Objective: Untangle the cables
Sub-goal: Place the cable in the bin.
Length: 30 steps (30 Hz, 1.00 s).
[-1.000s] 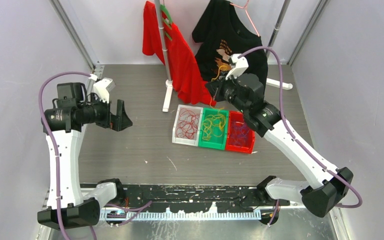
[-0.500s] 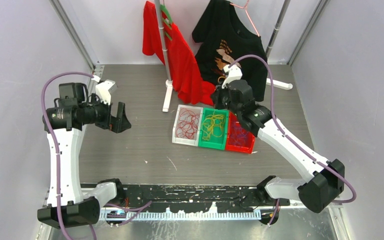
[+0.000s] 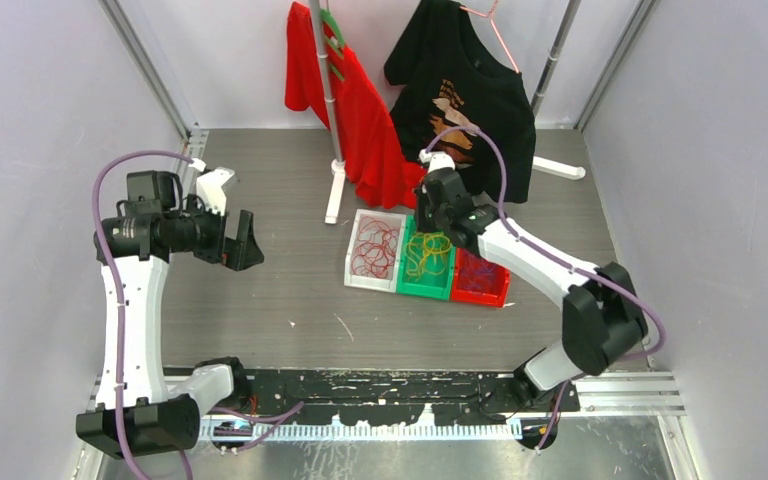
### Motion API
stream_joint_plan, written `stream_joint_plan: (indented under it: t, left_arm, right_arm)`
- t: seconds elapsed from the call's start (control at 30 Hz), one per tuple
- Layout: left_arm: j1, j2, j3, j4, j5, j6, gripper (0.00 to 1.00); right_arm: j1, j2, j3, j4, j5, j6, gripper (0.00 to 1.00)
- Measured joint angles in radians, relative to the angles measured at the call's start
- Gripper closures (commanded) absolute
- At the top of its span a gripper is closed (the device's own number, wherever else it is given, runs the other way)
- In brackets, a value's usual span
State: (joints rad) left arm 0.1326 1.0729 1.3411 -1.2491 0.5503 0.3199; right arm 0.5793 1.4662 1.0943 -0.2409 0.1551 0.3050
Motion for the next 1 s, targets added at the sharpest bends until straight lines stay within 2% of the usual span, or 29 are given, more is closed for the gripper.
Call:
stream_joint_plan:
  t: [0.37,0.5,0.57,0.63,1.0]
  left_arm:
    - [0.0,0.0,-0.005,0.032,-0.002,-0.001,0.01]
    - [0.0,0.0,-0.005,0.039,-0.002,0.002,0.0]
    - [0.0,0.0,-0.005,0.04,-0.002,0.002,0.01]
    - [0.0,0.0,-0.005,0.041,-0.002,0.002,0.01]
    - [0.0,0.0,-0.004,0.041,0.0,0.002,0.0]
  right_arm:
    - [0.0,0.17,-0.054,-0.018,0.027,0.087,0.97]
    - [0.0,0.188,-0.055,-0.032,0.039,0.097,0.74]
    - [0.0,0.188,-0.055,-0.045,0.039,0.1,0.57]
    - [0.0,0.187,-0.055,-0.061,0.039,0.101,0.46]
    - [0.0,0.042,0.023,-0.203,0.018,0.081,0.36]
